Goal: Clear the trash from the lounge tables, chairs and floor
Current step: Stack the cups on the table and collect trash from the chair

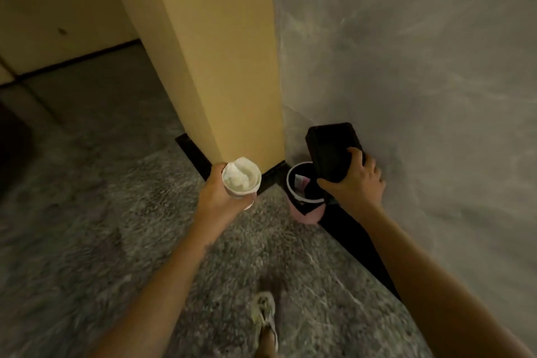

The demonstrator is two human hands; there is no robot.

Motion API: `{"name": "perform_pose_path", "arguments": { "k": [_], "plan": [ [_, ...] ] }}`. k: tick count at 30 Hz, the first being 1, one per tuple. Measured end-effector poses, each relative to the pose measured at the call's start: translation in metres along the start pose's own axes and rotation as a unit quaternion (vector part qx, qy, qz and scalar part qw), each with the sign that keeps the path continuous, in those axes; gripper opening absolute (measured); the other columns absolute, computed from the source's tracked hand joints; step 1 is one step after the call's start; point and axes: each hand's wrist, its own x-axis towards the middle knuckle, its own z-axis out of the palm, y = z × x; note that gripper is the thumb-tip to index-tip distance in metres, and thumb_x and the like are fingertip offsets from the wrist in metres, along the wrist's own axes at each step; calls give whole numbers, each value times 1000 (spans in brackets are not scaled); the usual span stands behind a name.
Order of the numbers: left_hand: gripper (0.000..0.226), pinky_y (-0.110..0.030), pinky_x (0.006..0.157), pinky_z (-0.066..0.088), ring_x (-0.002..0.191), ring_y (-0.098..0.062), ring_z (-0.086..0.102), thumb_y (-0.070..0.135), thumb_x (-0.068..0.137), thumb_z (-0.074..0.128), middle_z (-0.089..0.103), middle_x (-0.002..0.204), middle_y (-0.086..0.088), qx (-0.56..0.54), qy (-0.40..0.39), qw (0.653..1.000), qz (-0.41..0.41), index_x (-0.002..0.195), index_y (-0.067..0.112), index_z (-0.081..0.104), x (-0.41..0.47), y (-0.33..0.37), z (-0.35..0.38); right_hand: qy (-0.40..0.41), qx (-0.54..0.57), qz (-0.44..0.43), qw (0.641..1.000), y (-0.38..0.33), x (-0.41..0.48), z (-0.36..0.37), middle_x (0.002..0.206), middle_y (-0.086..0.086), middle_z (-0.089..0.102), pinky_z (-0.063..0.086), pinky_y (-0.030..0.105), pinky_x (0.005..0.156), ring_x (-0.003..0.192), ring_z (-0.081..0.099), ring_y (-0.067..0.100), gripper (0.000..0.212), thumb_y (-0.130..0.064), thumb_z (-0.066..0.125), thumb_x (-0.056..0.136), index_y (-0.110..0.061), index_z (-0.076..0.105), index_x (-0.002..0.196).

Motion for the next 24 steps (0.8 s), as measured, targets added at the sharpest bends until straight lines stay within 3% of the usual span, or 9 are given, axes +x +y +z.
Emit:
{"name": "perform_pose_path", "arguments": {
  "k": [5,9,13,16,24],
  "plan": [
    [70,-26,68,41,89,-12,50,28,63,86,53,102,7,32,-46,997,58,119,17,45,151,-22,47,14,-26,68,997,2,120,60,142,14,28,31,51,102,126,32,40,95,-57,72,66,-22,24,139],
    [72,-27,71,41,100,-22,57,30,64,85,59,116,-2,45,-134,986,86,121,16,44,267,-27,94,16,-34,131,991,0,201,98,142,15,27,31,51,101,125,33,40,93,-55,72,67,-21,23,138],
    [70,-23,71,39,103,-22,56,28,63,86,58,116,-2,50,-199,972,112,119,18,45,363,-25,156,28,-32,175,984,12,260,129,145,14,24,30,51,101,127,31,39,91,-54,70,67,-22,24,139],
    [71,-19,74,40,106,-21,55,25,64,85,56,117,-2,50,-260,956,129,121,15,44,412,-40,218,21,-32,205,978,38,292,167,147,13,22,29,50,102,129,29,38,92,-53,71,67,-22,25,140],
    [78,-33,84,47,115,-25,51,23,67,83,51,127,-9,76,-336,937,63,131,11,39,485,-151,372,-52,-16,322,945,113,358,308,149,11,21,25,49,107,134,26,35,92,-54,72,67,-22,26,140]
  ]
}}
